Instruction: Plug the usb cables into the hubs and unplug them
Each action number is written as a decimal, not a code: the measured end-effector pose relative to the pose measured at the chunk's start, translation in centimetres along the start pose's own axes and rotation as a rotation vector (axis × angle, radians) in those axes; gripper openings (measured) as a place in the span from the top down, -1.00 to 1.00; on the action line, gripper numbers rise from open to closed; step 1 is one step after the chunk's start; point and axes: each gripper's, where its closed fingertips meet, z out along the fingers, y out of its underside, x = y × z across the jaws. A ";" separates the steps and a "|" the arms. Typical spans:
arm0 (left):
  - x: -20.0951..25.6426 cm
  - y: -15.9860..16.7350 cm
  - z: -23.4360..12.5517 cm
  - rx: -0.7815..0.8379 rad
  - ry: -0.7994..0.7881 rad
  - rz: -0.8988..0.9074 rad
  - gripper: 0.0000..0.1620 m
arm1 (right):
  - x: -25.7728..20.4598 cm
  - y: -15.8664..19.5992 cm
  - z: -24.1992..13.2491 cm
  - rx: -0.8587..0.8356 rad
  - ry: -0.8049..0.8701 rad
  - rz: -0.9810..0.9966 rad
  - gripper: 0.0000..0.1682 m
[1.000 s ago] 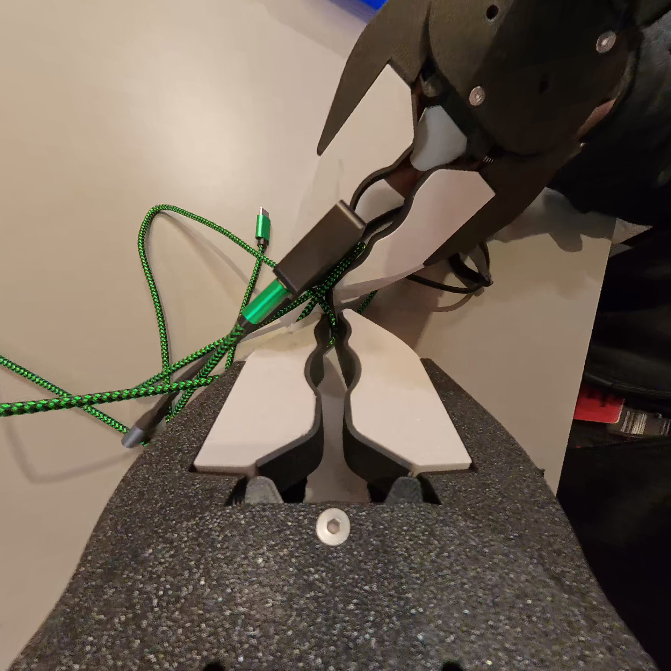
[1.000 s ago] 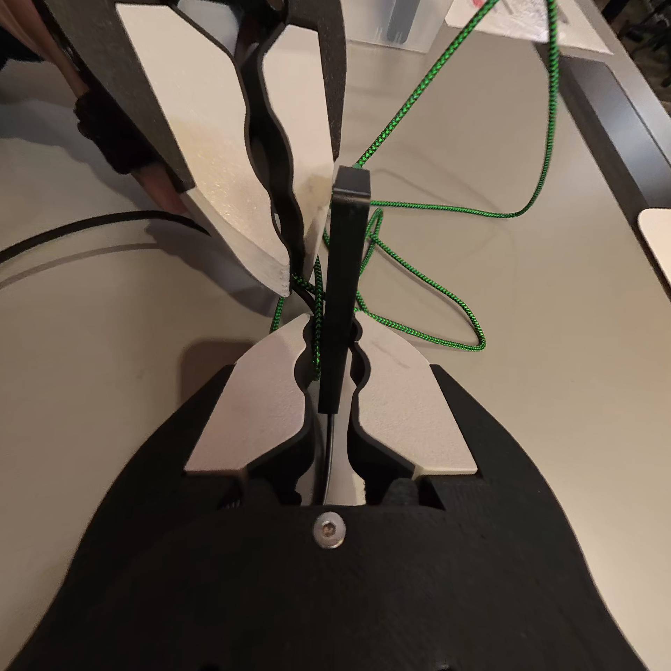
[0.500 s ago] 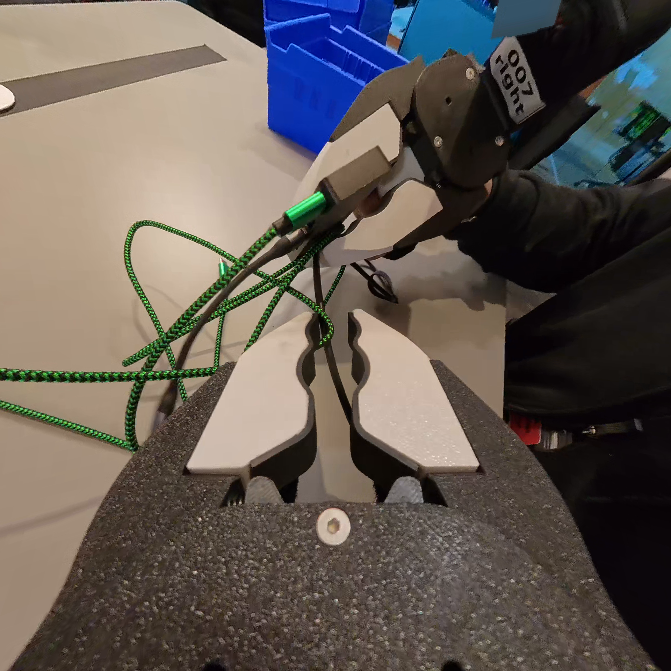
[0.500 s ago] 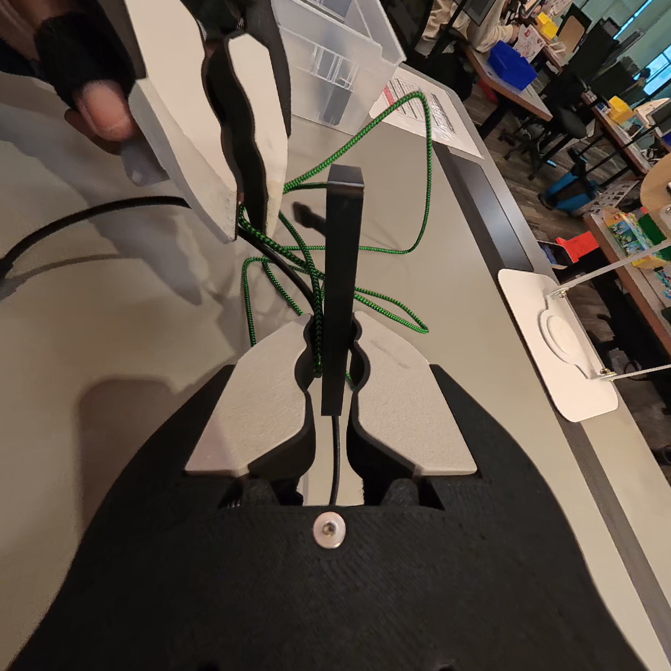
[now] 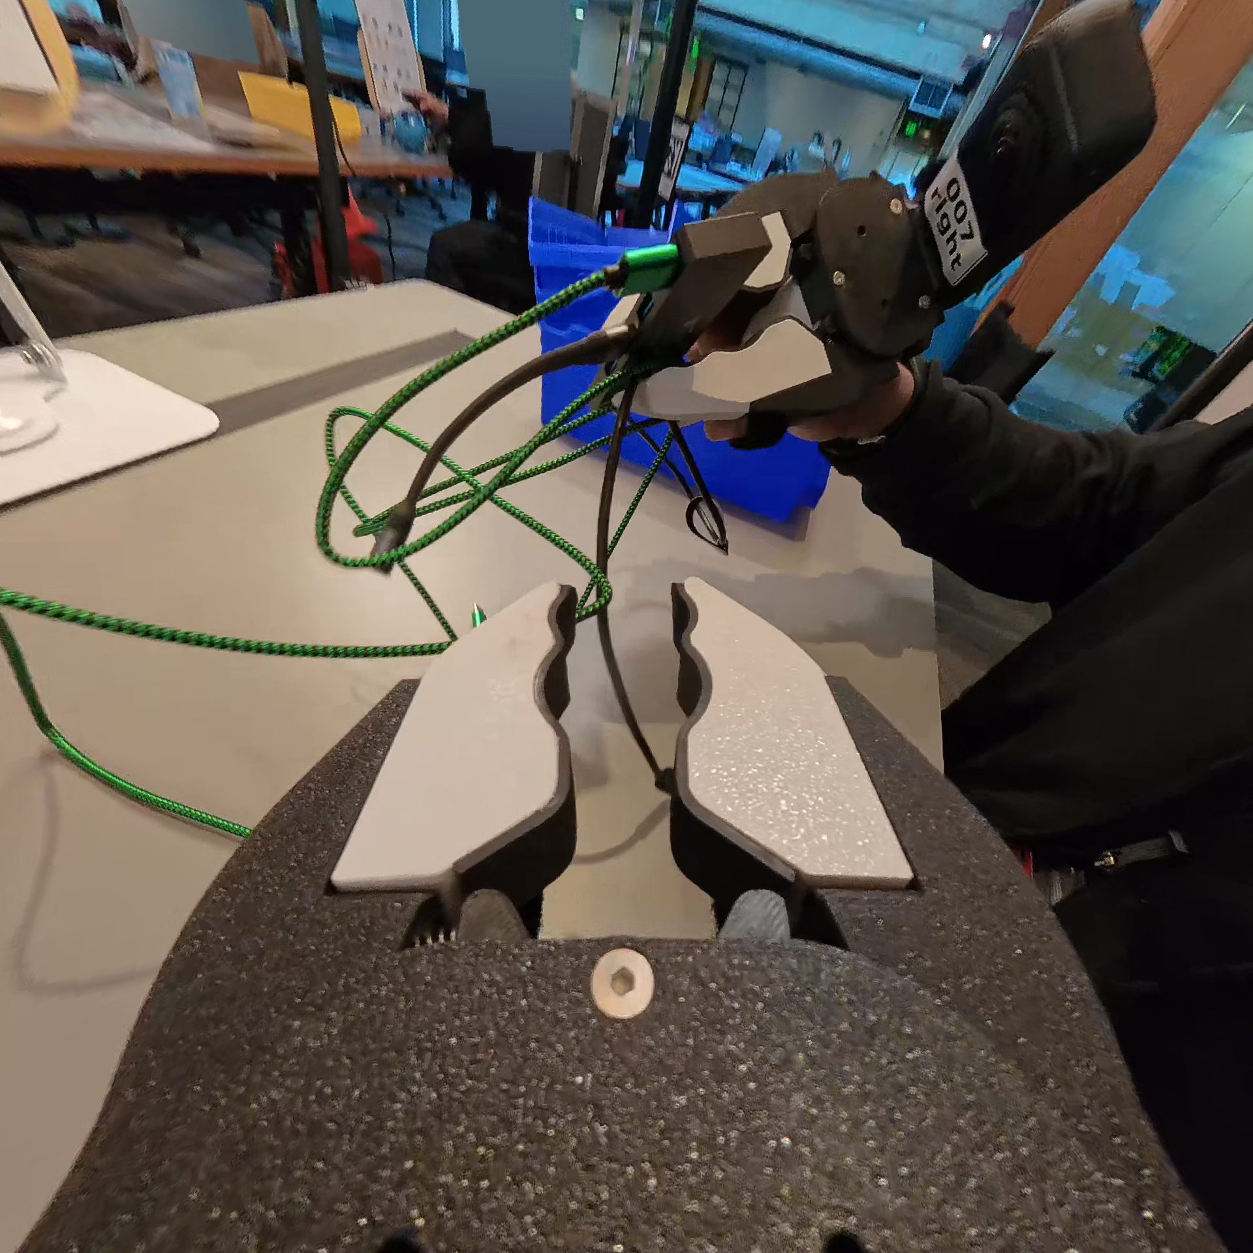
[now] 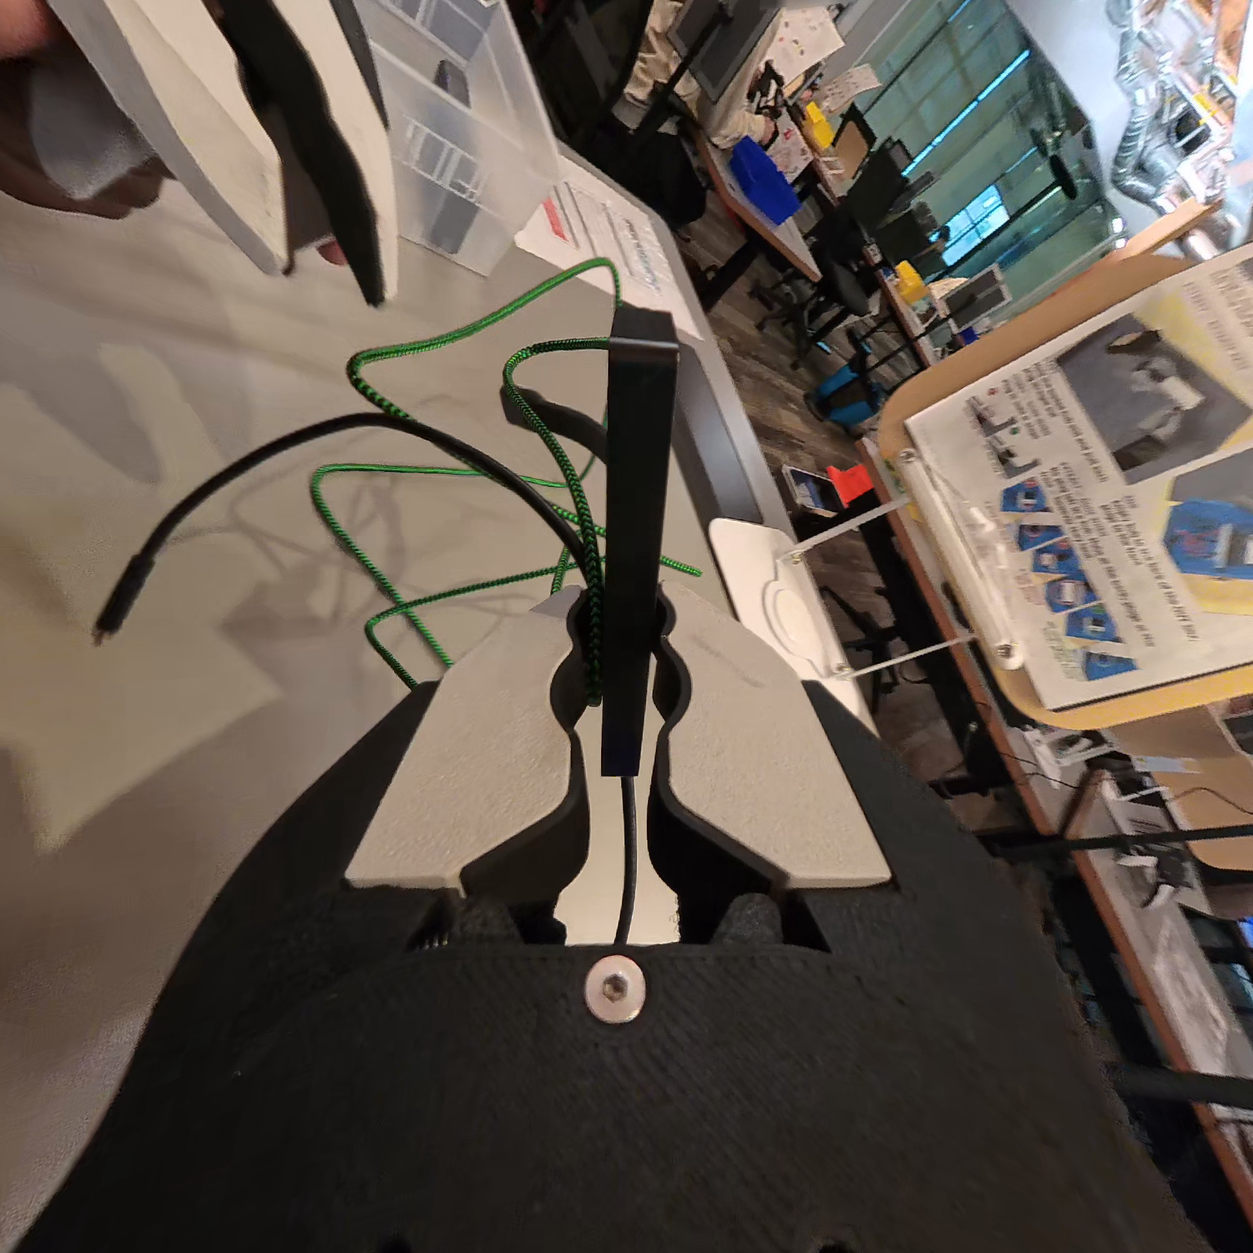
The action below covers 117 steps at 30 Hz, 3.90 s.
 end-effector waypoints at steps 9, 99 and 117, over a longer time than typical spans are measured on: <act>-2.5 1.7 -0.8 0.098 -0.016 -0.080 0.65 | 7.9 -1.8 -5.2 0.021 0.120 0.012 0.82; -2.9 6.6 1.1 0.008 0.125 -0.276 0.76 | 8.6 20.6 -3.7 -0.989 -0.601 -0.194 0.00; -2.5 6.4 0.8 0.022 0.159 -0.274 0.78 | 3.0 25.8 0.2 -1.212 -0.516 0.420 -0.32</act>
